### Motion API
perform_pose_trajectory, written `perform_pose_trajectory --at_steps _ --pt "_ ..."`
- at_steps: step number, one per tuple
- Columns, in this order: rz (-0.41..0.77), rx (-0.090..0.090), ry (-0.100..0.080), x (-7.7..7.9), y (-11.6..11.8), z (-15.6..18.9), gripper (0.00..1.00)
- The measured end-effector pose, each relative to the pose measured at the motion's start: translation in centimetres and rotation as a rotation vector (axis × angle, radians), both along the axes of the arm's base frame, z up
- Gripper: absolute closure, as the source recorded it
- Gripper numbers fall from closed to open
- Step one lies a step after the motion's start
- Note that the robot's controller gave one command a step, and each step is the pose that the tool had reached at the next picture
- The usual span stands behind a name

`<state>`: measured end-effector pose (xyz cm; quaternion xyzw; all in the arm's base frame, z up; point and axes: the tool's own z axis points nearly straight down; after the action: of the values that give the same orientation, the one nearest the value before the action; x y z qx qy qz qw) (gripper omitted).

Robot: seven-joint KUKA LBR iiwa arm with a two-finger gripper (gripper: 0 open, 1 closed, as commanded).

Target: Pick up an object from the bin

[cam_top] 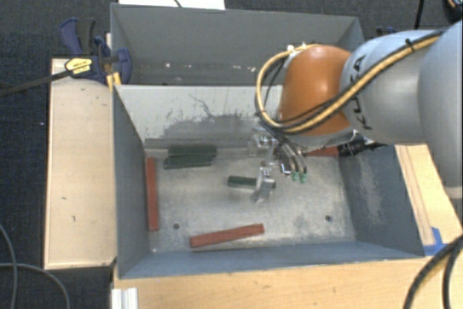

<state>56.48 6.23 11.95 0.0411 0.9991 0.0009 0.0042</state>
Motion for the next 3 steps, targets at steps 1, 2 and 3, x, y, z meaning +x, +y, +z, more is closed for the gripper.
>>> perform_pose_trajectory --at_steps 1,2,3 --pt "-0.124 0.0 0.011 -0.97 1.94 -5.1 0.0" --pt "-0.125 0.0 0.01 -0.93 1.95 -5.05 0.0" --pt "-0.127 0.0 0.009 -0.91 1.96 -5.0 1.0"
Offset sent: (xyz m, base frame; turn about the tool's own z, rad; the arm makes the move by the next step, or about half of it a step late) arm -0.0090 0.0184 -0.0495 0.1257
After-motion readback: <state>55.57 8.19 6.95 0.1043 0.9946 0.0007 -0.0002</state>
